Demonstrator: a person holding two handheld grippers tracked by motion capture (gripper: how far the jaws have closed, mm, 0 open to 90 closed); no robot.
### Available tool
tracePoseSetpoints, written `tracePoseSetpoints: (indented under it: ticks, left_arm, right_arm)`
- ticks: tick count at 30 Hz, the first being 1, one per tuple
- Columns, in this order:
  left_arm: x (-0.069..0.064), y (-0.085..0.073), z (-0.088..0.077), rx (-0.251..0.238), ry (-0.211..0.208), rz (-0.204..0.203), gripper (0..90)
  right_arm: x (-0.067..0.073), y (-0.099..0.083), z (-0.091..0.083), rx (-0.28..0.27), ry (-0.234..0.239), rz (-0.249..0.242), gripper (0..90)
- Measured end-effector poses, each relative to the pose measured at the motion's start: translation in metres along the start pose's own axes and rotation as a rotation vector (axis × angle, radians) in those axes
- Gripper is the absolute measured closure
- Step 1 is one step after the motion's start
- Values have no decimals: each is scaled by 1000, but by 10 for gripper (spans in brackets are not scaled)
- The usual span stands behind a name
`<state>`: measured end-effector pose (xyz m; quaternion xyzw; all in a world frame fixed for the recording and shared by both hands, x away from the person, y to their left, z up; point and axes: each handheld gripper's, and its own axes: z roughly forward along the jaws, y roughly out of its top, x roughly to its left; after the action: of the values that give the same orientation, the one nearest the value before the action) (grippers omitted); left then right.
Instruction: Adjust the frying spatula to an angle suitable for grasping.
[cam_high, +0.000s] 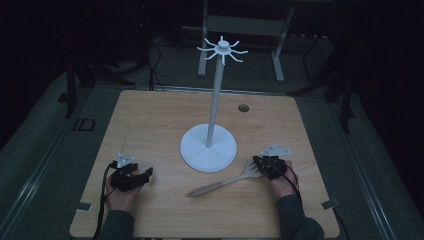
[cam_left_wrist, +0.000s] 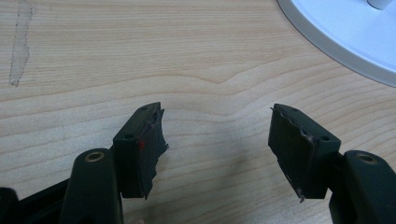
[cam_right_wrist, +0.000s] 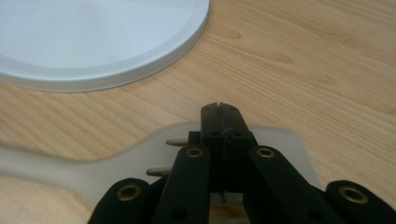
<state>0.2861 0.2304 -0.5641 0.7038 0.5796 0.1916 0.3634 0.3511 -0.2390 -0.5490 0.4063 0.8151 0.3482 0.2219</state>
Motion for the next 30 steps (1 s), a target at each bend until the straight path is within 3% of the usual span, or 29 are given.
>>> tracePoseSetpoints:
  ticks: [5,9,16,30]
  left_arm:
    - [0,0,0,-2,0,0,358]
    - [0,0,0,-2,2,2,358]
    - [0,0,0,-1,2,-1,358]
    - [0,0,0,3,3,3,358]
  right_arm:
    - [-1,-3,-13,-10,1,4,897]
    - [1,-8,-22,1,-8,-22,897]
    - [0,-19,-25,25,5,-12,897]
    - [14,-42,-46,41,46,-15,895]
